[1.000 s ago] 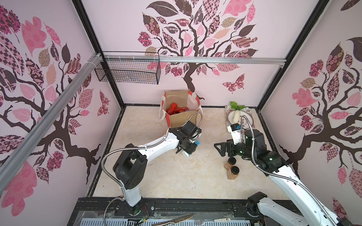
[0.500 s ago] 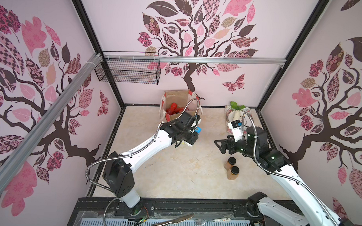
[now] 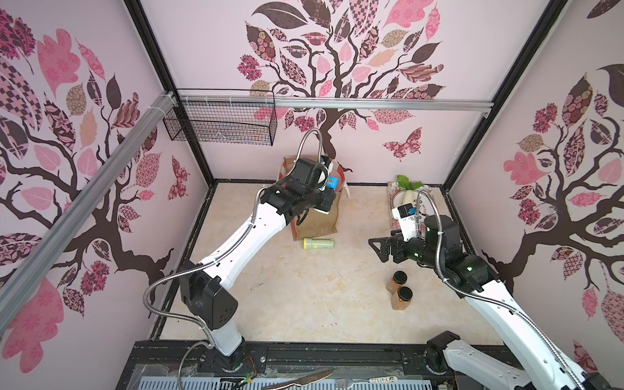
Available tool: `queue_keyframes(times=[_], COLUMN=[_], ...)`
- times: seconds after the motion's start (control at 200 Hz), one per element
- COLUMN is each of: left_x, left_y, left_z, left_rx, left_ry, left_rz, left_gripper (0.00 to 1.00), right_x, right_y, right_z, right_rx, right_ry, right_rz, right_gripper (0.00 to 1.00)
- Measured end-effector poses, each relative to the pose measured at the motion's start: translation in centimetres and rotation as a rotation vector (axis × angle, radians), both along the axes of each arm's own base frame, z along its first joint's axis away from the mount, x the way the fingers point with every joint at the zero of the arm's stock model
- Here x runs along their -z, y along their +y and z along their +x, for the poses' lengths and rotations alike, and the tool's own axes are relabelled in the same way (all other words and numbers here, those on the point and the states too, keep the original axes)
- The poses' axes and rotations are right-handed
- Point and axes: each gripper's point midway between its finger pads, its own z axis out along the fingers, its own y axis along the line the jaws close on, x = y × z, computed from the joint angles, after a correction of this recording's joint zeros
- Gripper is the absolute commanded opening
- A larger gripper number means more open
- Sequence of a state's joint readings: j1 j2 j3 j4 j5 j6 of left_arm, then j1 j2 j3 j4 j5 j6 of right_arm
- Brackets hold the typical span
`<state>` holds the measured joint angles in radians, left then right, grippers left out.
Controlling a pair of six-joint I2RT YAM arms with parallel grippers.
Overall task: Put the flashlights into the tote bags
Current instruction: Pick up the flashlight from the center of the board, then place the flashlight in the canvas bag.
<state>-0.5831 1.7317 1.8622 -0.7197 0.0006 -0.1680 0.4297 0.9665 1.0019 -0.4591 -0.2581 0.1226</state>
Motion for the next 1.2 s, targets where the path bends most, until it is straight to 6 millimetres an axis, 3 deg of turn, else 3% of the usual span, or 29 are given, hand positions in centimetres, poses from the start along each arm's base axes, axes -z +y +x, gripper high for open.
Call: queue_keyframes(times=[0.24,0.585,0.85,1.055,1.2], left_x=[-1.8,-0.5,3.6,8.5,10.2], left_y=[0.2,4.2,6.8,8.8,9.7], left_z=[3.3,9.9,15.3,17.3,17.9], left_rx=[-0.055,-0.199,-0.293,-0.341,-0.358], left_ry=[-0.053,-0.049,-0.005,0.078,0.103], left_rz=[-0.011,-0.042,-0.05,-0.032,-0.018], left_gripper=[0.0,0.0,0.0,0.0,0.0], right_x=[-0.2,-1.5,-1.4,-1.4,-1.8], right_y=[0.3,1.0,1.4,1.6,1.6], right_z=[0.6,1.7,2.2,2.5,2.6], right_rx=[-0.001,-0.019,-0.027,-0.027,-0.028], right_ry=[-0.006,-0.031,-0.025,-0.022,-0.034], right_rz=[0.003,0.008,0.011,0.009,0.015], right_gripper=[1.0,1.0,1.0,1.0,1.0])
